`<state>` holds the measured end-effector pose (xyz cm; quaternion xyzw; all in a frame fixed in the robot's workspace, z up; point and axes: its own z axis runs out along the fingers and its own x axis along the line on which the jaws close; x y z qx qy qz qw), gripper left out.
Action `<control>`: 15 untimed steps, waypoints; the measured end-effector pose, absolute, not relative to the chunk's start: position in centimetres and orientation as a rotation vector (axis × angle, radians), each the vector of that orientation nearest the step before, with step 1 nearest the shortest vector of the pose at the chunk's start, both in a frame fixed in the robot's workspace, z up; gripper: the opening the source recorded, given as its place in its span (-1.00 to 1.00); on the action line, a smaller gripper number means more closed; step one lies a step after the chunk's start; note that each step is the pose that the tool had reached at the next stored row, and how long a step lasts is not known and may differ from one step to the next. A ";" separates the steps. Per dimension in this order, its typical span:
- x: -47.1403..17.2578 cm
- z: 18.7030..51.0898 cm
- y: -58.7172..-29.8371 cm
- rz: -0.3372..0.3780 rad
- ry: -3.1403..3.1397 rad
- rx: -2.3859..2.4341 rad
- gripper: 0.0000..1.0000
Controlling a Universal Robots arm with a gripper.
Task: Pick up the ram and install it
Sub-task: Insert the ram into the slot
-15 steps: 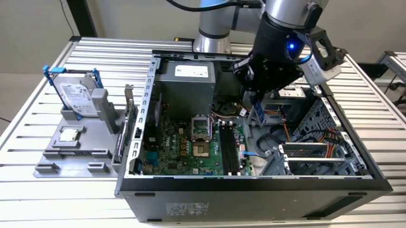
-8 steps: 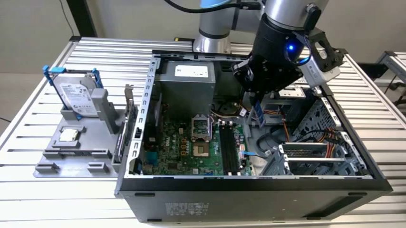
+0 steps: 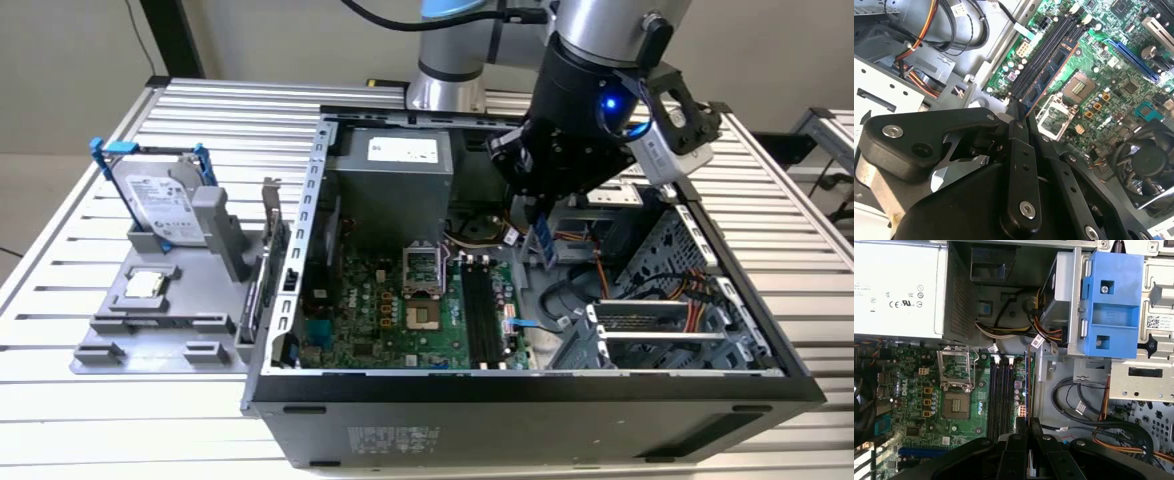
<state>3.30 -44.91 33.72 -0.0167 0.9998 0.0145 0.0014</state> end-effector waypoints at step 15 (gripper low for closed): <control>3.3 33.2 -44.9 0.045 3.138 -0.052 -1.00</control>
